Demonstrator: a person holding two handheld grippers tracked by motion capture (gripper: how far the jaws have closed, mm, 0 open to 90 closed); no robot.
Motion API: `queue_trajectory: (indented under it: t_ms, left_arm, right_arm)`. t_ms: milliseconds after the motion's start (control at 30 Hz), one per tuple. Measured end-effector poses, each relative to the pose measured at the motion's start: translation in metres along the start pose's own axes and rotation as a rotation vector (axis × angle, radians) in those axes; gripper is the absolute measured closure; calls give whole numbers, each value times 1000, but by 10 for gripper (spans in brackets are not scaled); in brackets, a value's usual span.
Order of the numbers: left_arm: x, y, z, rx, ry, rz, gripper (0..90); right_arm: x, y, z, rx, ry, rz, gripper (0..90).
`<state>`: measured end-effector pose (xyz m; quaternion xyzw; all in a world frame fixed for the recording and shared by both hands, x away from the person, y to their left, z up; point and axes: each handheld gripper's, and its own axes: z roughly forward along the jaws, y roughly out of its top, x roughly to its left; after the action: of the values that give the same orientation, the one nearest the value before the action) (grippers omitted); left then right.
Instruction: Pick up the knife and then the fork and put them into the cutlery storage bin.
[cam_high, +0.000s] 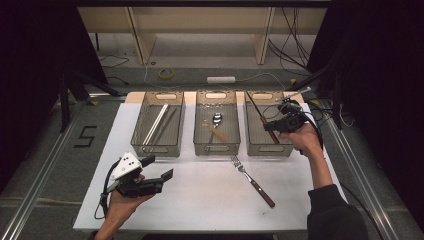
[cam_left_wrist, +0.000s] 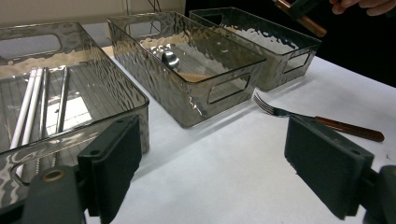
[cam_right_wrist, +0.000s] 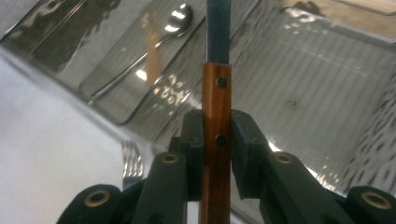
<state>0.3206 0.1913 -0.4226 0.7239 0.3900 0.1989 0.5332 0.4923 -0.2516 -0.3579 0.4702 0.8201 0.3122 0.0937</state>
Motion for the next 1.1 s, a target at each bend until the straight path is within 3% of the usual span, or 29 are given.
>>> queue_trajectory:
  t_ms: [500,900,1100]
  left_arm:
    - [0,0,-1,0,0,1,186]
    - [0,0,-1,-2,-2,2,185]
    - [0,0,-1,-1,-2,2,186]
  right_arm:
    - [-19,8,24,11,-96,140,769]
    - [-20,6,37,32,-105,181,768]
    - [-20,1,46,71,-119,188,768]
